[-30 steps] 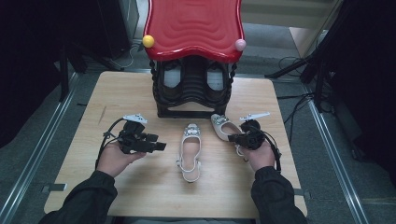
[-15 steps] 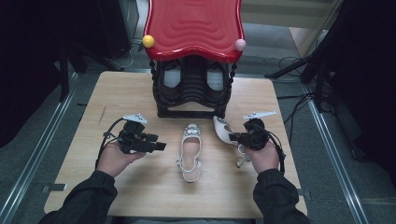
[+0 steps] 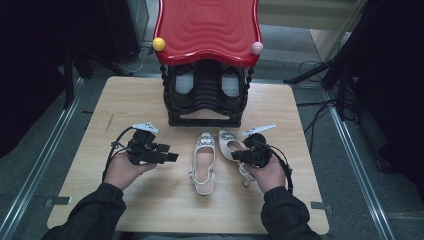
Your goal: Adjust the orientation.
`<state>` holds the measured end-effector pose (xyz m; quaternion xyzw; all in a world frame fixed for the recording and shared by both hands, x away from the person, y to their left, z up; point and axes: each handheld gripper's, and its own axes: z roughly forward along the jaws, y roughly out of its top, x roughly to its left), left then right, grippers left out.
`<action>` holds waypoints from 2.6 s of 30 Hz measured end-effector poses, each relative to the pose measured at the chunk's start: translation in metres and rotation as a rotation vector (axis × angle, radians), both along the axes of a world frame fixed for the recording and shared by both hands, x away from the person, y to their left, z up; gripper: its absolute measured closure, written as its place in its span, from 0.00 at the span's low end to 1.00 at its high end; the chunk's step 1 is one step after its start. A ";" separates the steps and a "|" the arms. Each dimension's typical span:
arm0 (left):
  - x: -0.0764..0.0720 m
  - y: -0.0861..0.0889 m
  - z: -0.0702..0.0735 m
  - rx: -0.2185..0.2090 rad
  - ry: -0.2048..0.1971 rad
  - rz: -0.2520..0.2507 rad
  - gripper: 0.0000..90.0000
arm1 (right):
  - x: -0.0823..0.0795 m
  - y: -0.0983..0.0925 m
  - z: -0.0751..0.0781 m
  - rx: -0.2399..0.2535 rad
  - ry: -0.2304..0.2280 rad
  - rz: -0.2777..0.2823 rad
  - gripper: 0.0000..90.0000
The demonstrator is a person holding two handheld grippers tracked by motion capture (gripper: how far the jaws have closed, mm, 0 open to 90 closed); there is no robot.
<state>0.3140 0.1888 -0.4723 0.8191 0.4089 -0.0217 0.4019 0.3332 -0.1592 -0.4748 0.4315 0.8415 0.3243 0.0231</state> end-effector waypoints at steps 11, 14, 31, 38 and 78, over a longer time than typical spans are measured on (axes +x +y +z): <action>-0.001 -0.006 -0.002 0.002 0.003 -0.019 0.46 | -0.004 0.021 -0.010 0.013 0.027 0.022 0.98; -0.003 -0.006 0.000 -0.012 -0.013 -0.016 0.53 | -0.003 0.023 -0.014 0.022 0.031 0.034 0.97; 0.001 -0.026 -0.014 0.008 0.055 -0.087 1.00 | -0.011 -0.029 0.012 0.154 -0.089 -0.034 1.00; 0.008 -0.035 -0.024 0.016 0.070 -0.092 1.00 | -0.004 -0.039 -0.012 0.115 -0.027 -0.070 1.00; -0.003 -0.080 -0.046 0.009 0.112 -0.157 1.00 | 0.000 -0.035 -0.027 0.067 0.001 -0.098 1.00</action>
